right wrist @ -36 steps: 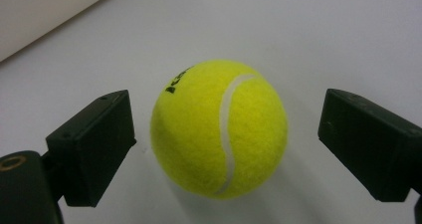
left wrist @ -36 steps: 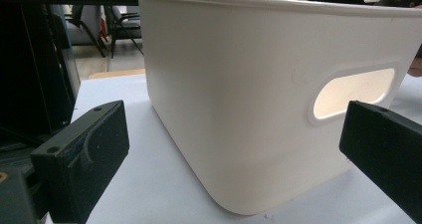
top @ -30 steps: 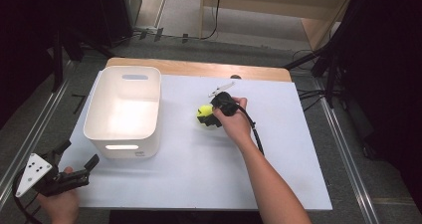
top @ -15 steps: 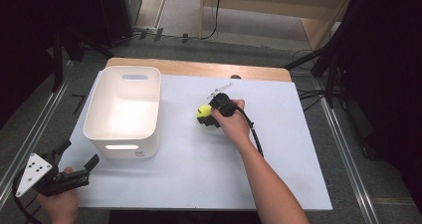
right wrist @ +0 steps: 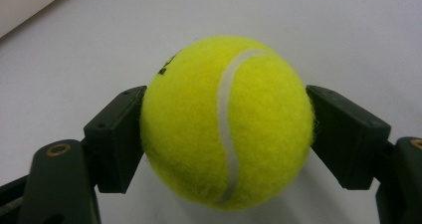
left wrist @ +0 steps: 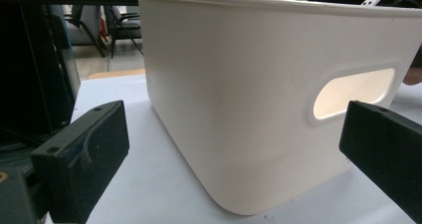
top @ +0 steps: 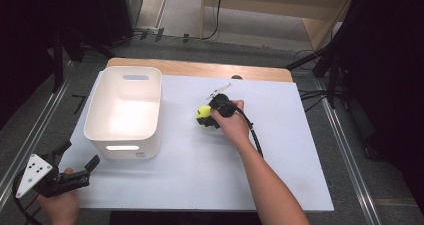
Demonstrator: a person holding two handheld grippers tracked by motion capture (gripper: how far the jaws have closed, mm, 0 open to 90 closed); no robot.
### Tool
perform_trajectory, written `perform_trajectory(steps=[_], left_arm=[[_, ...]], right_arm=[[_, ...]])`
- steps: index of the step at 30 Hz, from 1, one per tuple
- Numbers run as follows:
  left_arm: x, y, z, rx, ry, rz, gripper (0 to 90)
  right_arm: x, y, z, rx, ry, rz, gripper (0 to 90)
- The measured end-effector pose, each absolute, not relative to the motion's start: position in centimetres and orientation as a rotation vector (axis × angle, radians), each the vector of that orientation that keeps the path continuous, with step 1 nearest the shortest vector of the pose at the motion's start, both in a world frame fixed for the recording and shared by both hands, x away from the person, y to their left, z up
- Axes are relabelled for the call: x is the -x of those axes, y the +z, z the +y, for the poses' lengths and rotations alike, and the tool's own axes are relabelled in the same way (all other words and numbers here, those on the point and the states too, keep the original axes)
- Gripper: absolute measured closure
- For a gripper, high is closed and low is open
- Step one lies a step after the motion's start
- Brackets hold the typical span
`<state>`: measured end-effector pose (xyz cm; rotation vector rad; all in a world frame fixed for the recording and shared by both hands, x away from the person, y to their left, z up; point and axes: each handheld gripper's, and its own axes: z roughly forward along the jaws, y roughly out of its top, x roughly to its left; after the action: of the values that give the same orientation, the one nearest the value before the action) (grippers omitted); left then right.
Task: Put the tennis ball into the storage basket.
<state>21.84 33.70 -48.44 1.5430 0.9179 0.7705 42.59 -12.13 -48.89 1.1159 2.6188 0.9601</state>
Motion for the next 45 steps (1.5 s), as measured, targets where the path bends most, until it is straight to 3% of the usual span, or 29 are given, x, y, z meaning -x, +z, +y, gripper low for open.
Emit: perform_trajectory(steps=[22,45], left_arm=[[-21.9,-48.4,33.7,-1.542,0.77,0.918,0.0],[-21.9,-48.5,33.6,-1.543,0.77,0.915,0.0]], right_arm=[[-42.7,-48.6,-11.9,-1.105,0.941,2.623,24.2],[-42.2,-45.7,-11.5,-1.029,1.007,2.649,24.2]])
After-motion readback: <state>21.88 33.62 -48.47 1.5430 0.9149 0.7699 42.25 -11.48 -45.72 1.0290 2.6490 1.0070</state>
